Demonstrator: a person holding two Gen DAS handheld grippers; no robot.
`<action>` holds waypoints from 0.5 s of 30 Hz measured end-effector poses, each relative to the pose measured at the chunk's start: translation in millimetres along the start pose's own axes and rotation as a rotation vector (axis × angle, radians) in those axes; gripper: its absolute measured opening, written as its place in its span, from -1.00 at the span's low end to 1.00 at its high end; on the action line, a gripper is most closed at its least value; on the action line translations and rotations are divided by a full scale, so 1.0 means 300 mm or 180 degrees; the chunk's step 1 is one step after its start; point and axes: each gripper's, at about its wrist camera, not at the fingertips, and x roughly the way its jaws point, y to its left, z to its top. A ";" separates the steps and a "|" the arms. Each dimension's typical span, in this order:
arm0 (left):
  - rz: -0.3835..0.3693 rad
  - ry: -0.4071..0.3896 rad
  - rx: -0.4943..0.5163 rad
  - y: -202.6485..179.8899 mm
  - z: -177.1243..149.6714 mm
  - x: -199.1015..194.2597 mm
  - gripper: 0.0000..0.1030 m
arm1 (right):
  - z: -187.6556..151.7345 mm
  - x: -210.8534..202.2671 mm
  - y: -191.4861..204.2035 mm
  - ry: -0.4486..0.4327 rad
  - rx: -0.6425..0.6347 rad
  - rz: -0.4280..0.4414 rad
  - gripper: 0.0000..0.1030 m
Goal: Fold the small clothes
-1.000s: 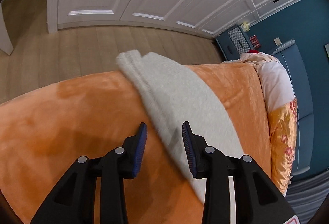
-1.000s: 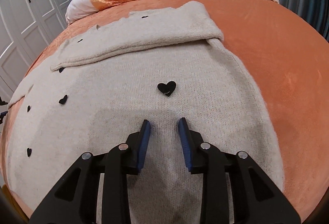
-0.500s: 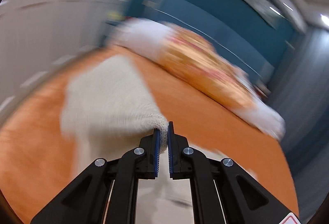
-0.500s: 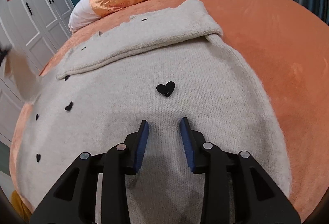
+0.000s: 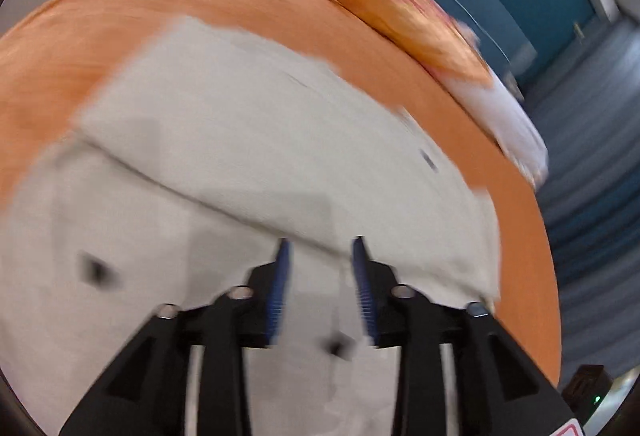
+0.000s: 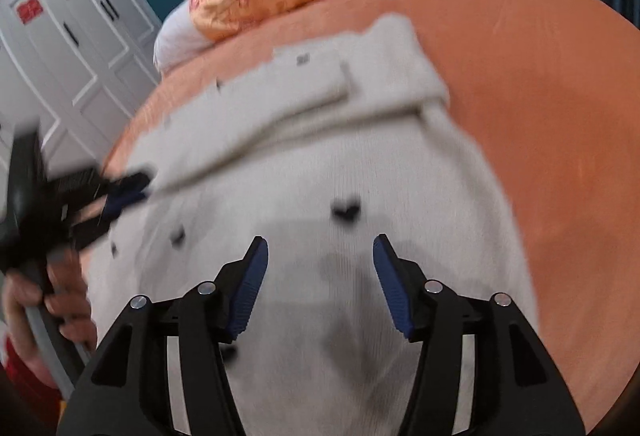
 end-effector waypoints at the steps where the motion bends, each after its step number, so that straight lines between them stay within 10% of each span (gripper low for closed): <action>1: 0.0081 -0.0050 -0.0110 0.052 0.040 -0.005 -0.28 | 0.051 0.013 -0.001 -0.0028 0.0063 -0.0006 0.03; 9: 0.0235 -0.0032 -0.0954 0.364 0.232 0.028 -0.30 | 0.300 0.288 -0.008 0.0230 0.0361 -0.0154 0.03; 11: 0.0212 0.0059 -0.1041 0.383 0.241 0.059 -0.48 | 0.314 0.353 0.009 0.0387 0.0337 -0.0201 -0.34; 12: 0.0241 0.0076 -0.1019 0.387 0.251 0.069 -0.99 | 0.322 0.366 0.021 0.0432 0.0302 -0.0186 -0.82; 15: 0.0228 -0.0206 -0.0800 0.354 0.290 0.000 -1.00 | 0.414 0.193 0.124 -0.0203 0.0074 0.0230 -0.88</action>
